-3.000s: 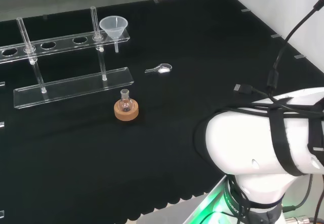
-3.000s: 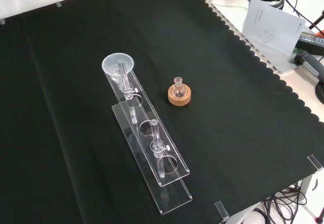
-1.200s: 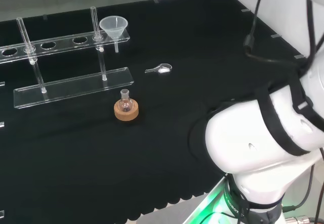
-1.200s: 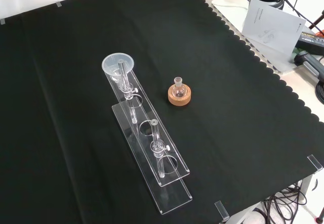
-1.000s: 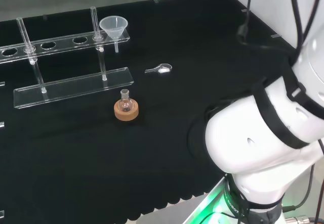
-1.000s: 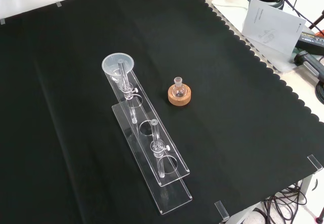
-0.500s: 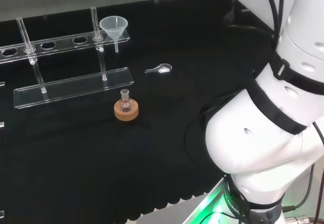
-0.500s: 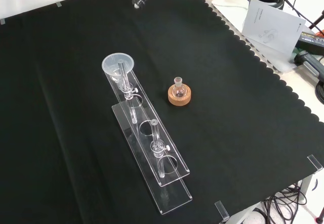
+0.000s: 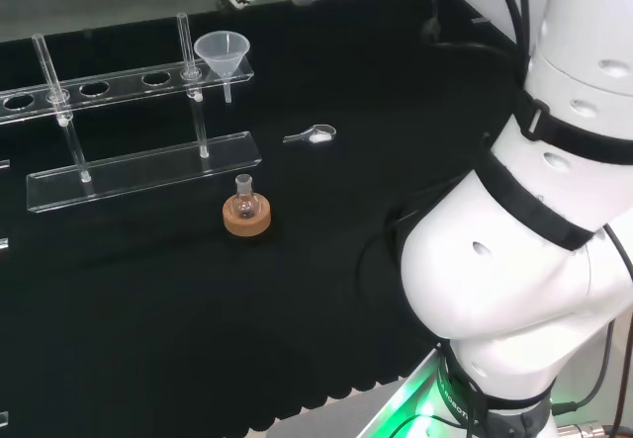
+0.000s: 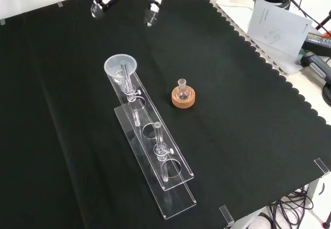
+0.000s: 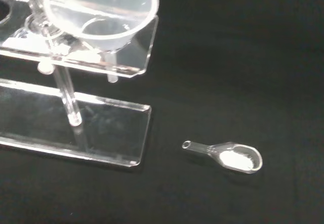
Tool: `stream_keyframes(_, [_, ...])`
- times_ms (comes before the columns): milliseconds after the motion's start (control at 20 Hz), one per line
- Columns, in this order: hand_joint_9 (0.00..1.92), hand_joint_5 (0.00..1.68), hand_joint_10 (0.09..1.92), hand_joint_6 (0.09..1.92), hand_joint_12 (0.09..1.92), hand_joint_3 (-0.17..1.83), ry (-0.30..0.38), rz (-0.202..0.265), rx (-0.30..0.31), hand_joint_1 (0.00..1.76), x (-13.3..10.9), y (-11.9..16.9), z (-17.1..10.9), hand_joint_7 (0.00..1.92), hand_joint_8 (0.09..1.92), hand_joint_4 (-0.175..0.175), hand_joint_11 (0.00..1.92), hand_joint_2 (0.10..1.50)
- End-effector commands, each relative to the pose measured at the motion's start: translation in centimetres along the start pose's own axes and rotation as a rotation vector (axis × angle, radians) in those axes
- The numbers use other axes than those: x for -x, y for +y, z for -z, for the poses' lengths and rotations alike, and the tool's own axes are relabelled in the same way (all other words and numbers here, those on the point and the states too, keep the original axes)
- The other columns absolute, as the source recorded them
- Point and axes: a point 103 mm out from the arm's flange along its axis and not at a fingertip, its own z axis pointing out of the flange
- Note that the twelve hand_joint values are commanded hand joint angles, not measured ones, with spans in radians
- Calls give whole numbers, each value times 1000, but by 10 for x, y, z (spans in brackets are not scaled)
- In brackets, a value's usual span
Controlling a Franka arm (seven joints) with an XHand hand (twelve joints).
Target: Pick up the funnel from the transparent funnel stand.
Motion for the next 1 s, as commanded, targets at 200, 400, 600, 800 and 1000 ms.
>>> stream_keyframes(200, [99,32,781,87,1491,154,-72,25,-145,486,-26,32,-25,0,333,0,120,777])
stream_keyframes(400, [90,32,793,87,1491,146,-88,29,-157,521,-31,39,-26,0,308,-2,153,762])
stream_keyframes(600, [71,39,821,87,1493,141,-93,48,-169,548,-35,44,-30,0,280,-7,198,751])
stream_keyframes(800, [62,50,841,87,1500,138,-94,46,-171,566,-34,50,-34,0,264,-10,232,743])
stream_keyframes(1000, [58,52,858,87,1502,137,-100,42,-173,577,-33,55,-38,0,252,-11,258,740])
